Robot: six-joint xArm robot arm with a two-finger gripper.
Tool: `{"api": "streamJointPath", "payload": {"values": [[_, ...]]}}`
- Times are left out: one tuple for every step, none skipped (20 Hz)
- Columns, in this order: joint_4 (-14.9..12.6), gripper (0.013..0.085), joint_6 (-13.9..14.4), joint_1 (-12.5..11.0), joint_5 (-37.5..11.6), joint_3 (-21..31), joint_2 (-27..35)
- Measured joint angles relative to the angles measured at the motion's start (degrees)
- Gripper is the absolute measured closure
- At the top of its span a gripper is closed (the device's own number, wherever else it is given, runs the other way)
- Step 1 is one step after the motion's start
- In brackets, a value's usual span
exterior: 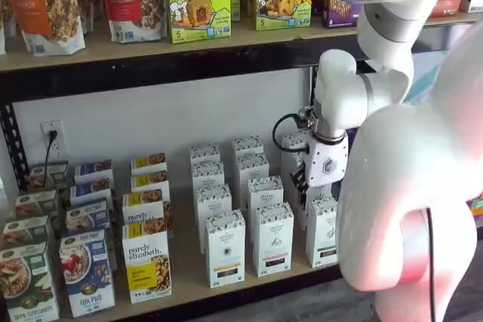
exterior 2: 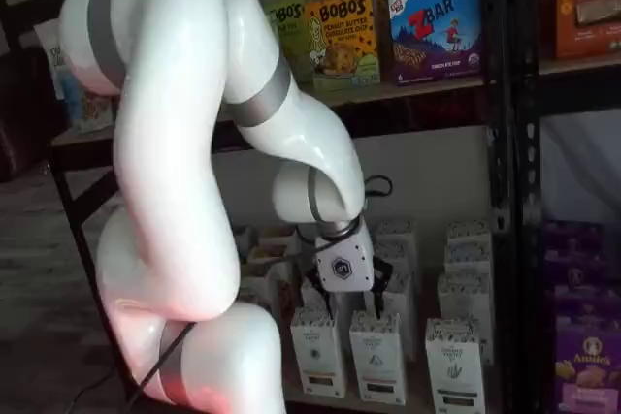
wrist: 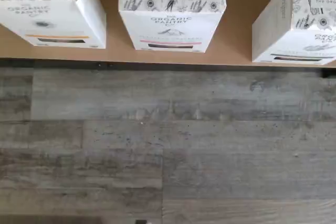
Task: Pick up the white box with a green strip in the middle, on the bottom shelf, the sixth box from the left
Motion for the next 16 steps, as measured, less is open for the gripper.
{"api": "streamJointPath", "payload": {"values": [[-0.2, 0.013, -0.1, -0.3, -0.7, -0.8, 1.6], [-0.8, 0.013, -0.1, -0.8, -1.8, -2.0, 4.0], [-0.8, 0.013, -0.5, -1.3, -2.8, -3.2, 6.2], [-0.2, 0.013, -1.4, -1.5, -3.7, -4.0, 7.8], [0.5, 0.013, -2.3, -1.8, -4.5, -4.7, 9.3], [0.7, 0.013, -2.8, -2.2, -5.6, -5.8, 11.3], [0.1, 0.013, -2.7, -2.6, -6.6, -7.0, 13.2], [-0.8, 0.013, -2.3, -3.1, -7.4, -8.2, 15.4], [-1.1, 0.013, -2.4, -3.5, -8.4, -9.3, 17.2], [0.0, 0.013, -3.8, -3.8, -9.2, -10.2, 18.8], [1.4, 0.013, -5.3, -3.9, -9.7, -11.1, 20.0], [2.5, 0.013, -6.7, -4.2, -10.2, -12.1, 21.3], [2.9, 0.013, -7.4, -4.5, -10.5, -13.1, 22.6], [3.5, 0.013, -8.2, -4.7, -10.7, -13.9, 23.5], [4.1, 0.013, -8.9, -4.9, -11.1, -14.5, 24.2], [3.6, 0.013, -8.6, -5.1, -11.3, -15.2, 25.0]]}}
